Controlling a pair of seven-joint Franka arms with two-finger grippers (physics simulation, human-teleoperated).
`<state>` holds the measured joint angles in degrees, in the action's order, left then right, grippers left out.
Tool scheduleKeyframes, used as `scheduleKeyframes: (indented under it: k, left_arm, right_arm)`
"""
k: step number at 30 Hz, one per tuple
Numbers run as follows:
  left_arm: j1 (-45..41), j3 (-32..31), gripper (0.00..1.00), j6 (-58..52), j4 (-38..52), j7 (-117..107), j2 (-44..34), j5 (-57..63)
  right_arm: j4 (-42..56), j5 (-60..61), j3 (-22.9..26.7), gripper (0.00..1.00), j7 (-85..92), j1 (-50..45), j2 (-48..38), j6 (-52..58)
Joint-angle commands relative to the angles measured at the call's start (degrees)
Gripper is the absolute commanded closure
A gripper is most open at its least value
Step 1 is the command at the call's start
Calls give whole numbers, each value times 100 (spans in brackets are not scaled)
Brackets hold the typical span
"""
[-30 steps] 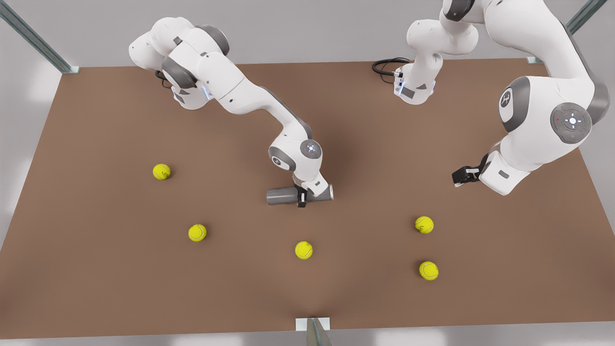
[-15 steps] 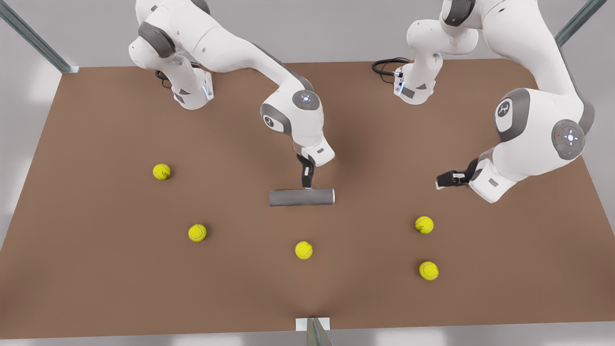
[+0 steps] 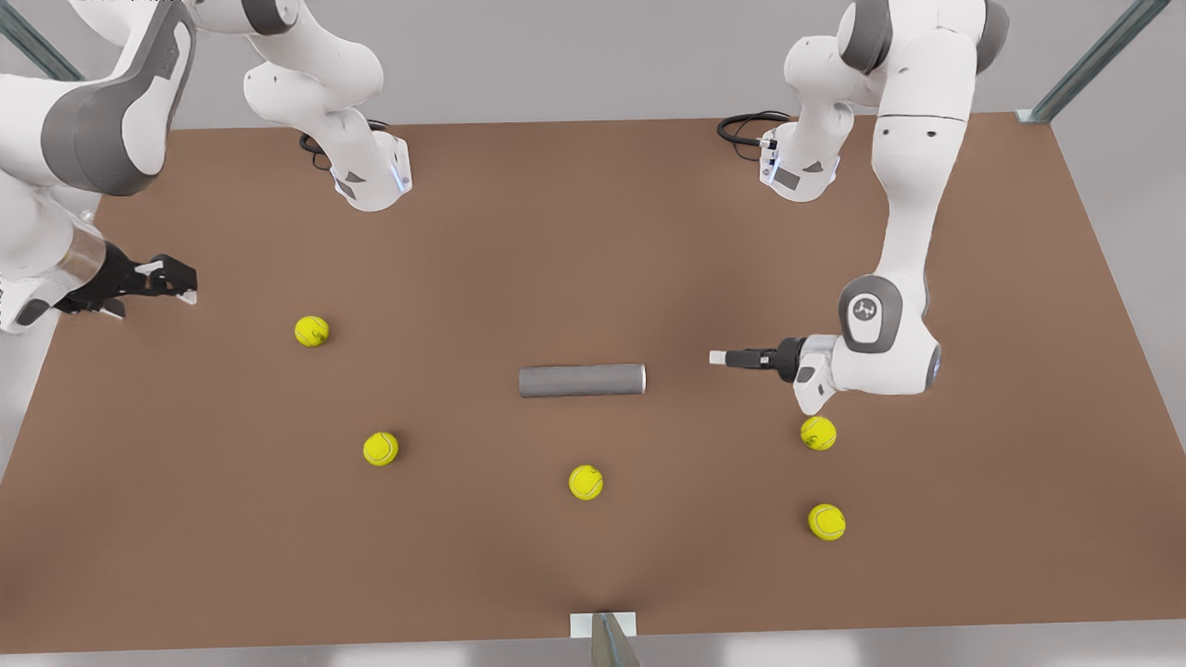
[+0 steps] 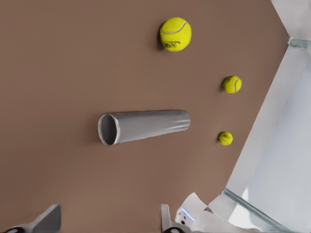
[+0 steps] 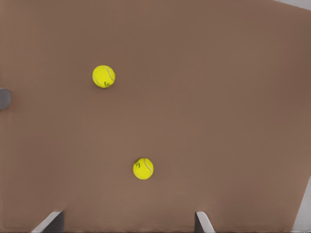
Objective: Put the tennis tube upright
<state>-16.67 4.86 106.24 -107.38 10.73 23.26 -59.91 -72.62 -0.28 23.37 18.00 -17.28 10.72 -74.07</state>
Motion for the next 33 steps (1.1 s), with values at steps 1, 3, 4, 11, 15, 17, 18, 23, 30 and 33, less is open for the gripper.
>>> scheduleKeyframes:
  k: [1,3,4,11,15,17,18,23,30,33]
  left_arm:
    - [-310,-3,0,1583,-467,3795,-41,-1496]
    - [-609,-3,0,2014,-573,4279,73,-2199]
    - [-636,-3,0,2076,-573,4340,109,-2297]
    - [-1022,-3,0,2331,-520,5299,654,-2666]
    - [-1154,-3,0,2349,-327,5369,979,-2842]
    - [-1233,-3,0,2349,-327,5369,1005,-3009]
    - [-1321,-3,0,2349,-327,5369,1014,-3106]
    - [-1409,-3,0,2375,-230,5378,1243,-3308]
    - [-1699,-3,0,2384,-151,5378,1401,-3747]
    - [-1805,-3,0,2489,-160,5378,1392,-3853]
  right_arm:
    - [-6,81,-70,0,-1325,-83,237,639]
    - [-6,81,-87,0,-1334,-74,352,622]
    - [-6,81,-113,0,-1334,-83,352,622]
    - [3,90,-122,0,-1290,-100,413,710]
    - [11,90,-122,0,-1282,-100,422,762]
    - [11,99,-122,0,-1282,-109,422,762]
    - [11,99,-122,0,-1282,-109,422,762]
    - [11,99,-122,0,-1282,-127,457,762]
    - [3,143,-140,0,-1282,-135,501,754]
    - [3,143,-140,0,-1273,-135,501,754]
